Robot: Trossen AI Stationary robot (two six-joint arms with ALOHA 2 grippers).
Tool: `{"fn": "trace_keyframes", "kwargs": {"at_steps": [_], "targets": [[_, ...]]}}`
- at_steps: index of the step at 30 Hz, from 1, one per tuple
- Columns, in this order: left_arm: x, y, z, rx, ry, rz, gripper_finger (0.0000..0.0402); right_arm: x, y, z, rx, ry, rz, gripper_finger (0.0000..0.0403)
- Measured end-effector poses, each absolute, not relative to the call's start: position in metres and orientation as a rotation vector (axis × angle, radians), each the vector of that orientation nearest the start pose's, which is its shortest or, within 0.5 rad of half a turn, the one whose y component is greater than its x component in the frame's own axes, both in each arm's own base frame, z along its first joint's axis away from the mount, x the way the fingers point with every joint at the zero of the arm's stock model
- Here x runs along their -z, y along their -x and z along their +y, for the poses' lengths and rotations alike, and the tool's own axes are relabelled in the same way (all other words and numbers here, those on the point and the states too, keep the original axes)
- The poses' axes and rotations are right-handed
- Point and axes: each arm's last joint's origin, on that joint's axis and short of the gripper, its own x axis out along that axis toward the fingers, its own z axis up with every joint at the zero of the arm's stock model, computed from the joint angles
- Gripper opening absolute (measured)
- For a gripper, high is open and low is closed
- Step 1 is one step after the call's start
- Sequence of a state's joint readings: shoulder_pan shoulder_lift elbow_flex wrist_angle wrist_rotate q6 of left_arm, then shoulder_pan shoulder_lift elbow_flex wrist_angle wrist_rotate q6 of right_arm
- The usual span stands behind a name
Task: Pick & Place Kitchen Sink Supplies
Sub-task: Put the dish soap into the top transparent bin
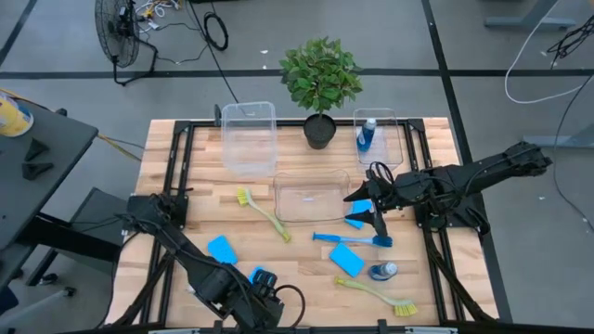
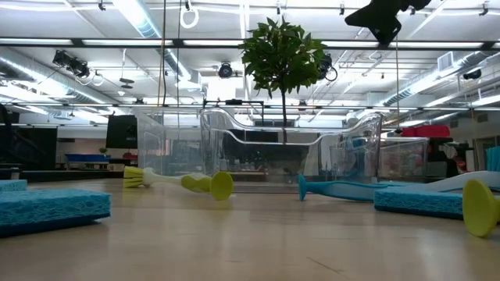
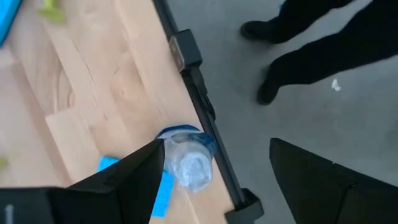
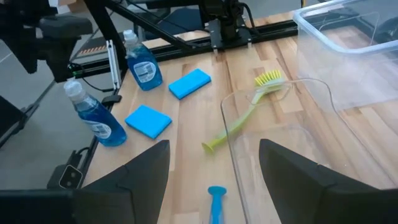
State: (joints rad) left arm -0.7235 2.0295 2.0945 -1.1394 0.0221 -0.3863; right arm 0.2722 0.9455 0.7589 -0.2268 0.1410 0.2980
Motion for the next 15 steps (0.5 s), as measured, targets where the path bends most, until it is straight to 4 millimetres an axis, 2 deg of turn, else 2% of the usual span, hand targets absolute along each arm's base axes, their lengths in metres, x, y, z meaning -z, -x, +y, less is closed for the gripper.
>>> {"fn": "trace_keyframes", "kwargs": {"at_steps": [15], "targets": [[-0.291, -0.328, -0.296, 0.351, -0.016, 1.249, 0.0293, -0.291, -0.198, 0.051, -0.069, -0.182, 0.439, 0.0249]]}}
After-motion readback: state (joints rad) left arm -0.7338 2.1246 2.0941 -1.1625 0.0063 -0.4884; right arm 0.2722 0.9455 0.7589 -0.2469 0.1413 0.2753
